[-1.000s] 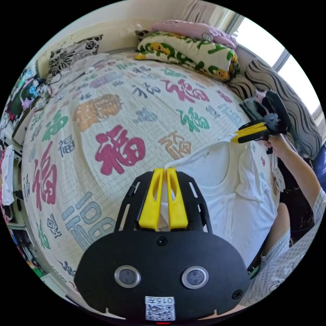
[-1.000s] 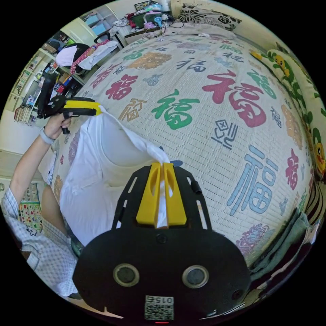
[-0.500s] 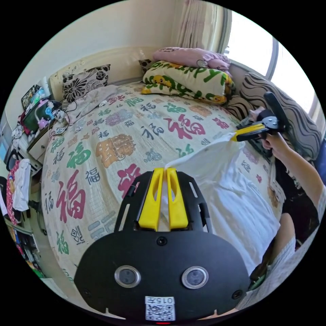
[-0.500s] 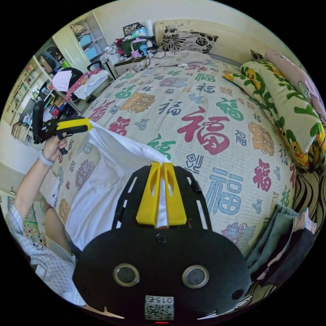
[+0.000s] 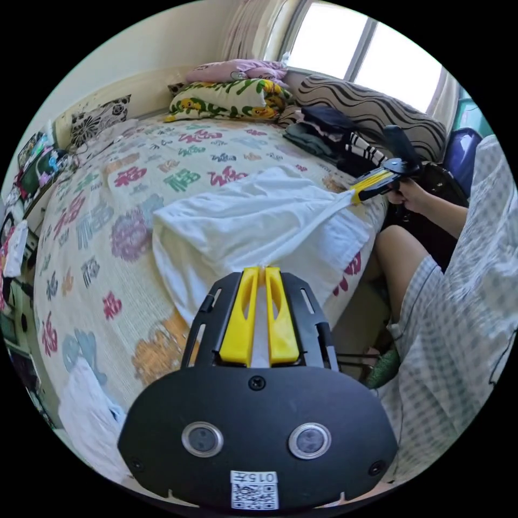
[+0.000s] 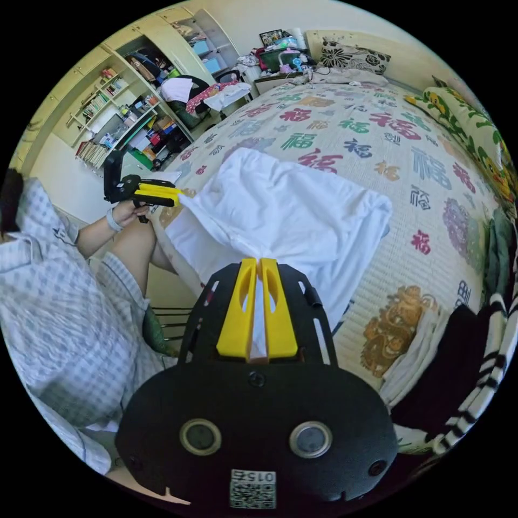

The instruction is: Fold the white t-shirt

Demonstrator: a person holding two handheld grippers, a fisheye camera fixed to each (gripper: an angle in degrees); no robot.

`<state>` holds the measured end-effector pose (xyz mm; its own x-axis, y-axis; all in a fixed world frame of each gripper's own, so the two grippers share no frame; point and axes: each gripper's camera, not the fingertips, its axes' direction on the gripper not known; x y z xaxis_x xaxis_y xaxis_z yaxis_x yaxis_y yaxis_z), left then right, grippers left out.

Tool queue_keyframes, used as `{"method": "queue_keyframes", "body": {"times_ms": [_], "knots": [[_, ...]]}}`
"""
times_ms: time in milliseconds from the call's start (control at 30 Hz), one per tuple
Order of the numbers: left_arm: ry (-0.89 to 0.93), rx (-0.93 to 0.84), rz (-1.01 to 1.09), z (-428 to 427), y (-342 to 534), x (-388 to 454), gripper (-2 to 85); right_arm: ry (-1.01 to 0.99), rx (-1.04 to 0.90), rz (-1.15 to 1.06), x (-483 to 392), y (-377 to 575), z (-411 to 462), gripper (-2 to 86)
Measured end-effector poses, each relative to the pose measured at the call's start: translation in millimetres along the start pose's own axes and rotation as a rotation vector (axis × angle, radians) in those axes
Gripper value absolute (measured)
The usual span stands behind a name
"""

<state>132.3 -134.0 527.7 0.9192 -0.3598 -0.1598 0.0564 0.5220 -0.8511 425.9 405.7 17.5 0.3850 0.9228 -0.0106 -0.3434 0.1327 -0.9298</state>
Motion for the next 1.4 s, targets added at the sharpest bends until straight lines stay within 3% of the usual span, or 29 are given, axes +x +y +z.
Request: {"method": "queue_keyframes", "body": {"times_ms": [467, 667, 767, 833, 900, 1000, 1133, 1267, 1400], "knots": [[-0.12, -0.148, -0.063, 40, 55, 45, 2.6, 0.094, -0.139, 0.069, 17, 81, 58, 5.5], [-0.042, 0.04, -0.168, 30, 56, 34, 1.1, 0.054, 0.054, 0.104, 29, 92, 41, 4.4], [0.005, -0.054, -0.166, 75, 49, 26, 0.6, -0.025, 0.054, 0.098, 42, 79, 61, 1.9], [0.035, -0.2, -0.192, 108, 50, 16, 0.3, -0.007, -0.072, 0.127, 55, 71, 88, 0.5], [0.124, -0.121, -0.248, 103, 53, -3, 0.2, -0.011, -0.131, 0.168, 71, 72, 102, -0.1], [0.141, 0.077, -0.397, 81, 56, -47, 1.6, -0.155, 0.05, 0.26, 104, 77, 72, 0.5], [0.225, 0.183, -0.541, 91, 43, -111, 8.3, -0.292, 0.302, 0.443, 178, 76, 32, 7.7], [0.252, 0.158, -0.643, 139, 21, -160, 11.3, -0.253, 0.292, 0.544, 230, 42, 40, 10.7], [0.337, 0.059, -0.702, 191, 10, -183, 9.5, -0.368, 0.185, 0.614, 262, 15, 72, 11.0]]}}
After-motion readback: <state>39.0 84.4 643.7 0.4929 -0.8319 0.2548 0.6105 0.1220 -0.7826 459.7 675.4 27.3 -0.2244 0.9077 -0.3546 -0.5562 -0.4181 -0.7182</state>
